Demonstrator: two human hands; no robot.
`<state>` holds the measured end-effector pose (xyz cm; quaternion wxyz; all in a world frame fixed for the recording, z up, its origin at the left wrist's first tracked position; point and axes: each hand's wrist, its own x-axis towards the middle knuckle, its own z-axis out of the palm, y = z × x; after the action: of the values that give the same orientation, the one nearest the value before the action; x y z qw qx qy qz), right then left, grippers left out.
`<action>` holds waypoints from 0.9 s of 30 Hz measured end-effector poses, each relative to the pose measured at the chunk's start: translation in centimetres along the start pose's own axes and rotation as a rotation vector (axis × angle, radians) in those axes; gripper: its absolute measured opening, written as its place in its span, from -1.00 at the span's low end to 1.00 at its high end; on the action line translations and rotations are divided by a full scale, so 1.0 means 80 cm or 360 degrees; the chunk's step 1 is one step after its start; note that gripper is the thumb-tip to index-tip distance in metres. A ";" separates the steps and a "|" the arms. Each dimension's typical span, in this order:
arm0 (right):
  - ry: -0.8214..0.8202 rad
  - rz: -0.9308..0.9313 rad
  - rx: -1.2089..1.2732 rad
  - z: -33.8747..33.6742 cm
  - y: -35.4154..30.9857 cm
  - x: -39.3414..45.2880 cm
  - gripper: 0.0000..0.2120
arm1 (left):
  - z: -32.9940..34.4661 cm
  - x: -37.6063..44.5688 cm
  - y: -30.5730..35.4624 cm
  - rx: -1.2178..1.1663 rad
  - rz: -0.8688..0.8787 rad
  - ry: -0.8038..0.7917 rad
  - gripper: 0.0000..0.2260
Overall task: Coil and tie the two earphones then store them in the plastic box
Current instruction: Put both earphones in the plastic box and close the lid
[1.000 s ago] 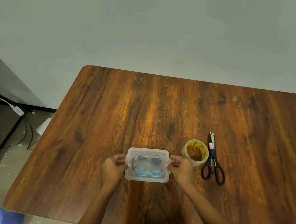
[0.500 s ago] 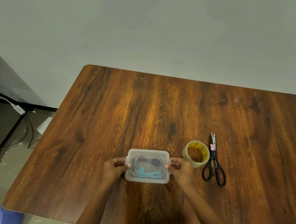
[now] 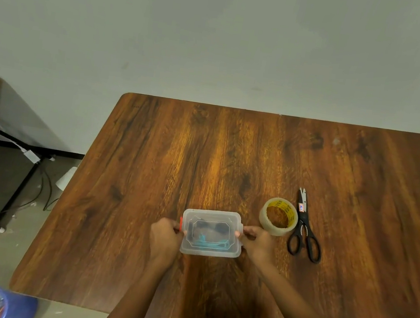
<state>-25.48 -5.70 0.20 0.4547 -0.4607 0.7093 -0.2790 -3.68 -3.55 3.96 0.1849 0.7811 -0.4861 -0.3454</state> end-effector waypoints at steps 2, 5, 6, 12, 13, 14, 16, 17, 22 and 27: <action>-0.0072 0.0101 -0.0033 0.002 0.003 0.000 -0.72 | 0.002 -0.001 0.004 0.0033 -0.0006 0.0061 -0.84; -0.0146 0.0196 -0.0051 0.003 0.007 0.002 -0.64 | 0.004 0.000 0.004 0.0024 -0.0003 0.0080 -0.81; -0.0130 0.0179 -0.0086 0.002 0.005 0.002 -0.65 | 0.003 0.001 0.003 0.0038 0.0005 0.0081 -0.81; 0.0187 -0.0085 -0.0162 -0.003 0.001 -0.010 -0.87 | 0.001 -0.001 0.003 -0.0021 0.0075 0.0072 -0.82; 0.0205 -0.0117 -0.0166 -0.003 0.000 -0.013 -0.88 | 0.002 -0.001 0.003 -0.0032 0.0080 0.0077 -0.83; 0.0215 -0.0144 -0.0171 -0.002 0.000 -0.015 -0.89 | 0.001 -0.002 0.003 -0.0053 0.0087 0.0085 -0.84; 0.0218 -0.0207 -0.0229 0.000 -0.001 -0.016 -0.91 | 0.001 -0.002 0.000 -0.0076 0.0120 0.0097 -0.87; 0.0222 -0.0226 -0.0268 0.001 -0.001 -0.015 -0.91 | 0.000 -0.002 0.000 -0.0094 0.0130 0.0092 -0.89; 0.0229 -0.0296 -0.0472 -0.002 -0.012 0.000 -0.92 | 0.004 0.020 -0.015 0.0280 0.0642 -0.0037 -0.72; 0.0275 -0.0410 -0.0593 -0.011 -0.048 0.050 -0.86 | 0.005 0.038 -0.010 0.0931 0.1120 -0.0557 -0.52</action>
<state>-25.41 -10.93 2.18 0.2603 -0.5977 0.7201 -0.2375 -2.59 -5.88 2.11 -0.0213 0.5188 -0.8211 -0.2370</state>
